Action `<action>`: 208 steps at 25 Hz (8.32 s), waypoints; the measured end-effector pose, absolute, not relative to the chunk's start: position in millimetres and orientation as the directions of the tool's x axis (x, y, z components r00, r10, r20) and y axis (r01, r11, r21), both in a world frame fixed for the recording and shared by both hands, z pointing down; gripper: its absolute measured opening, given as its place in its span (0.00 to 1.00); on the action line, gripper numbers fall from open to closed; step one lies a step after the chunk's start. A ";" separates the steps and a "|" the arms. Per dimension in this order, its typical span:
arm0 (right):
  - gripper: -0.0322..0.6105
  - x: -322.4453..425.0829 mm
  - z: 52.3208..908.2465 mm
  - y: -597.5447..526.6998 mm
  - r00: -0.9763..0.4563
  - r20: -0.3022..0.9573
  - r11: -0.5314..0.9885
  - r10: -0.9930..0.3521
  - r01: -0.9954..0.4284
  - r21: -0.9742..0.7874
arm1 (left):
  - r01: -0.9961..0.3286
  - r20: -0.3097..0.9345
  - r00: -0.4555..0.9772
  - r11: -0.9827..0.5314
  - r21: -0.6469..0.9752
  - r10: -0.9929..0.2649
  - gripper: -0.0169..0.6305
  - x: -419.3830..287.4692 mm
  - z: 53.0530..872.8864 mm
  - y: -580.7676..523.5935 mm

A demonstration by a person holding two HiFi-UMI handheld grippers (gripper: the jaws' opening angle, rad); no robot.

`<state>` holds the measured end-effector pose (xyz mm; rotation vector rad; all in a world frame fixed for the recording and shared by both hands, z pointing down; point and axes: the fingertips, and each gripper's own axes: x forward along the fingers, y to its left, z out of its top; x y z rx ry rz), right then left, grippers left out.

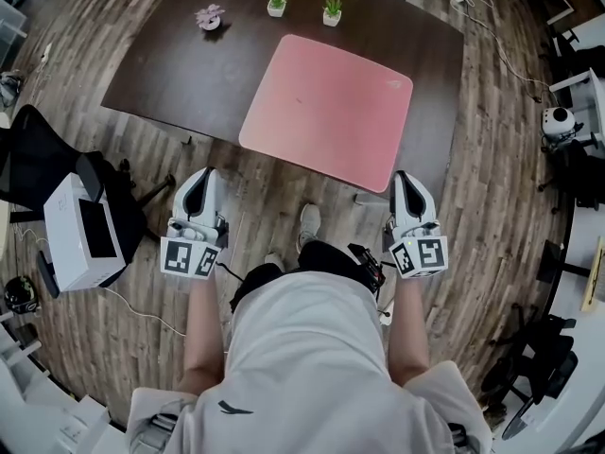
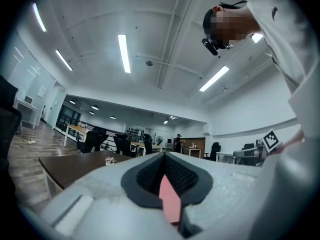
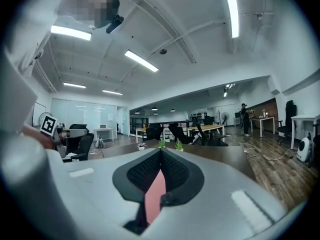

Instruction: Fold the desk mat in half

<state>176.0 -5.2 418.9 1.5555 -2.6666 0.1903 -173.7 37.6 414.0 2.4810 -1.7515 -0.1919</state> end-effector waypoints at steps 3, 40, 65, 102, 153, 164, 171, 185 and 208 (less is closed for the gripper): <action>0.05 191.3 419.4 -29.3 -0.494 0.105 0.488 -0.863 -0.869 -0.081 | -0.937 -0.048 0.314 -0.318 0.144 -0.948 0.03 -164.7 409.3 19.4; 0.05 201.0 436.1 -117.2 -0.361 0.148 0.357 -0.921 -0.933 -0.052 | -0.905 -0.018 0.403 -0.401 0.142 -0.915 0.03 -173.9 423.5 -99.9; 0.39 265.4 657.2 -104.7 -0.172 0.830 0.100 -0.530 -0.985 -0.141 | -0.904 -0.012 0.390 -0.385 0.185 -0.921 0.03 -169.6 424.3 -105.2; 0.22 244.4 674.6 -112.9 -0.197 0.898 0.005 -0.394 -0.977 -0.212 | -0.907 -0.007 0.380 -0.375 0.191 -0.925 0.03 -168.8 430.1 -93.9; 0.10 120.6 530.0 -131.4 -0.569 0.657 0.318 -0.495 -0.822 -0.472 | -0.931 -0.012 0.309 -0.305 0.199 -0.951 0.03 -212.9 431.1 -70.9; 0.10 31.9 534.6 -160.1 -0.666 0.633 0.437 -0.395 -0.742 -0.508 | -0.953 0.011 0.233 -0.226 0.200 -0.972 0.03 -249.4 435.9 -63.2; 0.10 -22.5 559.1 -179.4 -0.688 0.650 0.473 -0.323 -0.712 -0.519 | -0.953 0.019 0.228 -0.219 0.212 -0.974 0.03 -257.5 440.8 -75.3; 0.10 -94.1 637.5 -194.3 -0.611 0.752 0.408 -0.247 -0.770 -0.491 | -0.955 0.041 0.220 -0.207 0.212 -0.975 0.03 -267.1 443.2 -84.8; 0.21 -99.6 633.6 -207.7 -0.631 0.713 0.426 -0.306 -0.760 -0.491 | -0.960 0.042 0.188 -0.175 0.219 -0.981 0.03 -272.4 447.4 -66.7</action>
